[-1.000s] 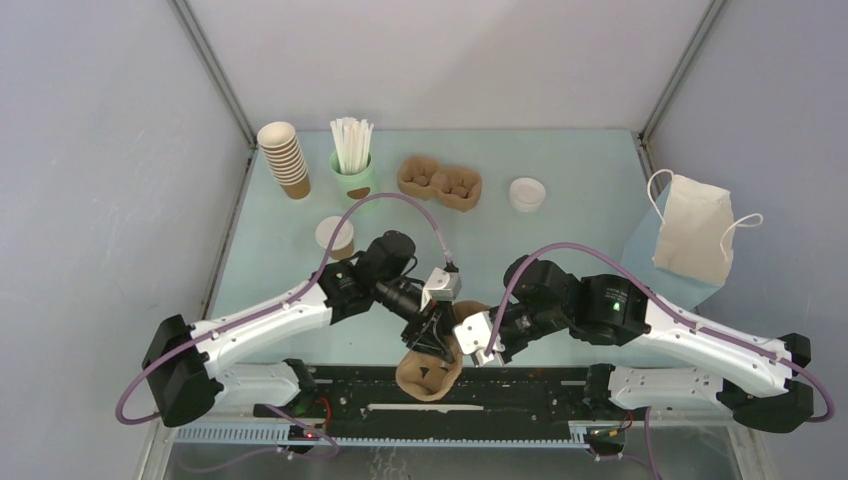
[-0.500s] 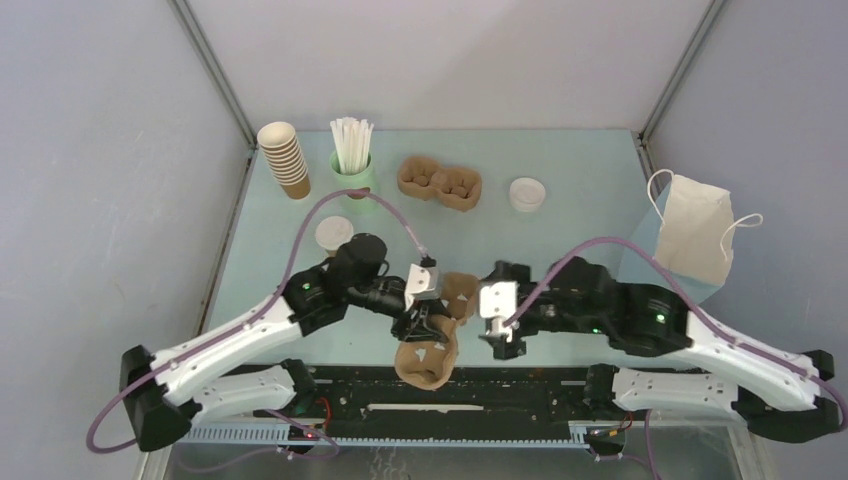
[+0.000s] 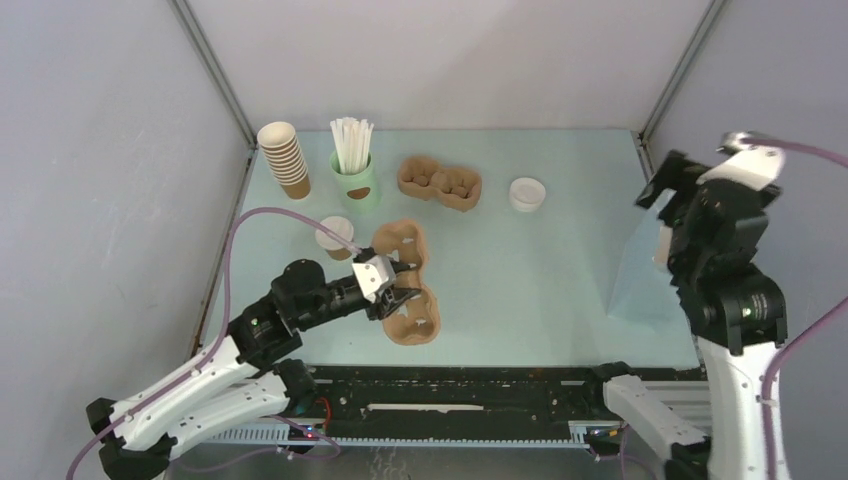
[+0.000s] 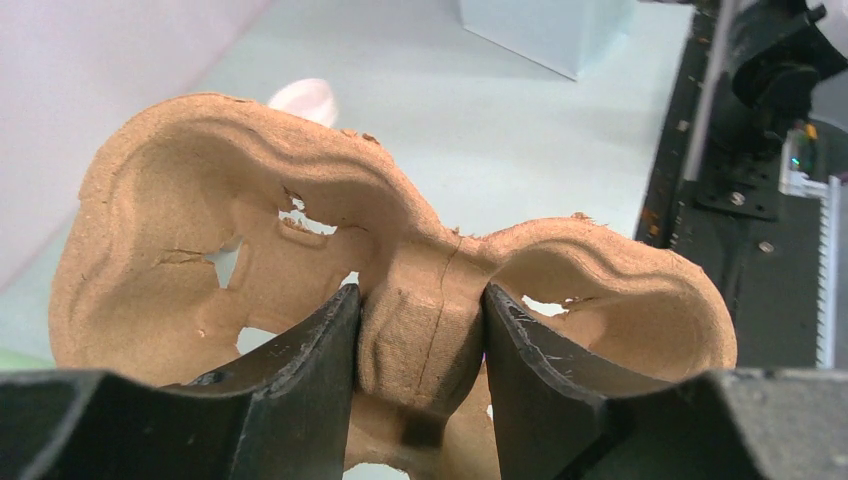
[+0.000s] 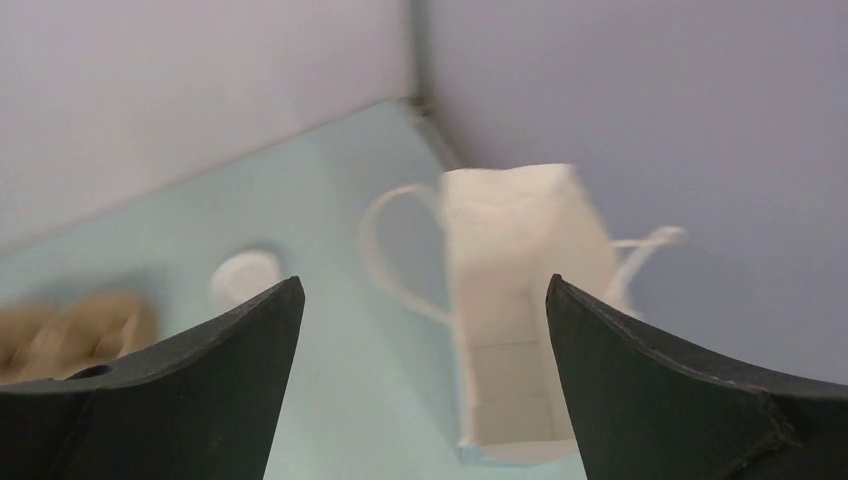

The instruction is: Pack the takeout coffee

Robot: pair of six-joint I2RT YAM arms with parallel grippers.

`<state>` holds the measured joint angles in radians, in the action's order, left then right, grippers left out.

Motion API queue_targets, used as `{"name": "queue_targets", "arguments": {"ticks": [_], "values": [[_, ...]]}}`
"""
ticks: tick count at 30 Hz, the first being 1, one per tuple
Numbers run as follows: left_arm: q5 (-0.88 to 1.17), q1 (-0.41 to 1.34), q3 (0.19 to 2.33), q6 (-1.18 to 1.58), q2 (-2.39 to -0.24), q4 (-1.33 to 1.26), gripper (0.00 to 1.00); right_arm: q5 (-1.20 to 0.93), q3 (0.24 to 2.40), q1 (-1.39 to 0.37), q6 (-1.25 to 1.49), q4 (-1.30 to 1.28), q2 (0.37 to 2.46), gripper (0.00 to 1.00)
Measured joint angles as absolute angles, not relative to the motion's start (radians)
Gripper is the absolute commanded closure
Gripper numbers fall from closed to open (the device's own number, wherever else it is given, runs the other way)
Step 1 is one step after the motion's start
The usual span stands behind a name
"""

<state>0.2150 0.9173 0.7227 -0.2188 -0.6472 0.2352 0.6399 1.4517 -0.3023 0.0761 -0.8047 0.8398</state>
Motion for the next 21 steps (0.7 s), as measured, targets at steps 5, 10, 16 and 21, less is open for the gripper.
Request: {"name": "queue_targets", "arguments": {"ticks": [5,10,16,21], "values": [[0.133,0.916,0.713,-0.212,-0.601,0.195,0.49,0.643,1.655,0.049,0.144,-0.914,1.011,0.0],[0.081,0.915,0.713,-0.197,-0.58,0.157,0.49,0.706,1.677,0.201,0.177,-0.987,1.143,0.0],[0.044,0.914,0.712,-0.16,-0.583,0.133,0.49,0.688,1.545,0.394,0.242,-1.03,1.164,0.0],[0.041,0.914,0.712,-0.135,-0.597,0.12,0.49,0.608,1.481,0.437,0.25,-1.012,1.133,0.06]]}}
